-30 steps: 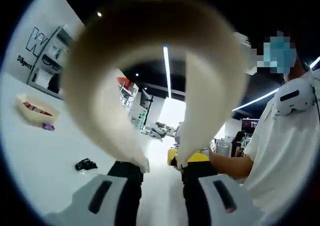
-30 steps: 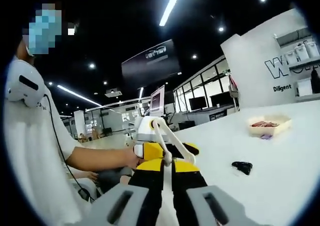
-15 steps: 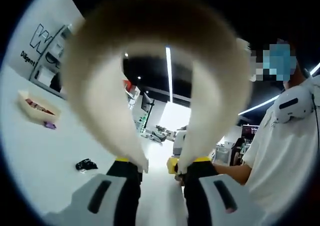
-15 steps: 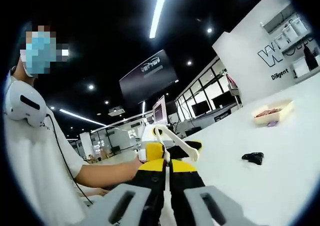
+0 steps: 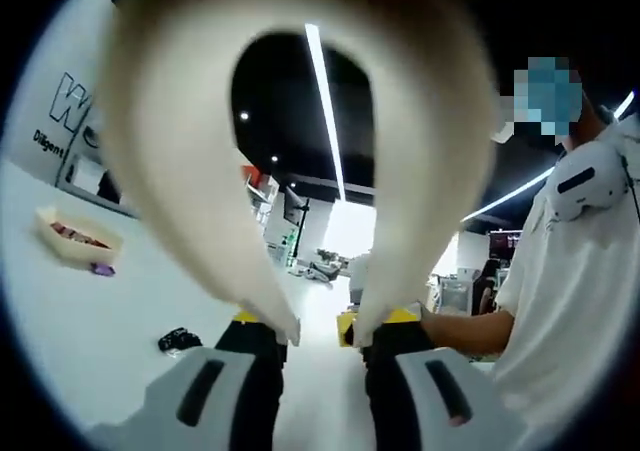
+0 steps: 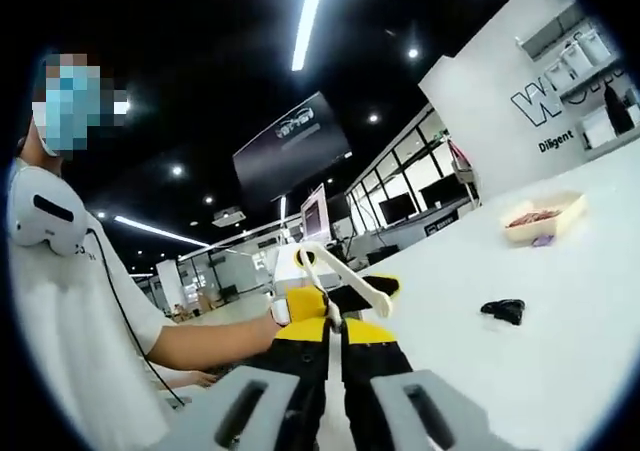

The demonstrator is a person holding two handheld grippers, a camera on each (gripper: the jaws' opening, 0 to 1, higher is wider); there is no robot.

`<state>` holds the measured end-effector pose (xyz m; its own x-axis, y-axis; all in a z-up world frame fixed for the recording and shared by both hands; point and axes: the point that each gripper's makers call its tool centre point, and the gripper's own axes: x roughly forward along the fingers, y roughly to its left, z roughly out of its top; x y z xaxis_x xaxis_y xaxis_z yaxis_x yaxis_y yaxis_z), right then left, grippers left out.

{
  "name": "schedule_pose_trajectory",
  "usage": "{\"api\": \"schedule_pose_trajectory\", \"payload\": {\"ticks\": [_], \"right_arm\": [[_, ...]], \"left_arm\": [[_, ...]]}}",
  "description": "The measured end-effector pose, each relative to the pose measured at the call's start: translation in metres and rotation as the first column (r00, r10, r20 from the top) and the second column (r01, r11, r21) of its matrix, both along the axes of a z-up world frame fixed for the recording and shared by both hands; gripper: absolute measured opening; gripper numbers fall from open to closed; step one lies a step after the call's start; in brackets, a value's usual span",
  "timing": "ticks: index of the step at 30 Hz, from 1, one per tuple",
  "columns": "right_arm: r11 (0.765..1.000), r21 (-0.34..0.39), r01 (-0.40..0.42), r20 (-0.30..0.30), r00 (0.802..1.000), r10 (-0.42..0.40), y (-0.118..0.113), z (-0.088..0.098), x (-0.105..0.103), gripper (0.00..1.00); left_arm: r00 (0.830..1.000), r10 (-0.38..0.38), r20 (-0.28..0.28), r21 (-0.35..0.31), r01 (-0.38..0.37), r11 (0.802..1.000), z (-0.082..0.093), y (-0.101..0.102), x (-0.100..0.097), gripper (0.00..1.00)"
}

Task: Place the target food into the container with the food tongs after gripping and lifting it, then release it inside without dropping or visibly crushing the food.

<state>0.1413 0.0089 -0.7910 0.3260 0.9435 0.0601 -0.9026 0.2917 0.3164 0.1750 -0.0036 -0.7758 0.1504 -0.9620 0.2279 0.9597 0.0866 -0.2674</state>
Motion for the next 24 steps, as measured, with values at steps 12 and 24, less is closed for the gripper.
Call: {"api": "schedule_pose_trajectory", "payload": {"ticks": [12,24], "right_arm": [[0.987,0.162,-0.008,-0.073,0.997,0.02,0.0,0.009,0.0,0.0],[0.98,0.199,0.016,-0.09,0.996,0.002,-0.007,0.016,0.0,0.0]], "left_arm": [[0.999,-0.022,-0.025,-0.035,0.021,0.999,0.006,0.004,-0.002,0.31],[0.999,-0.026,-0.044,-0.07,0.023,0.997,0.011,0.007,-0.002,0.28]]}}
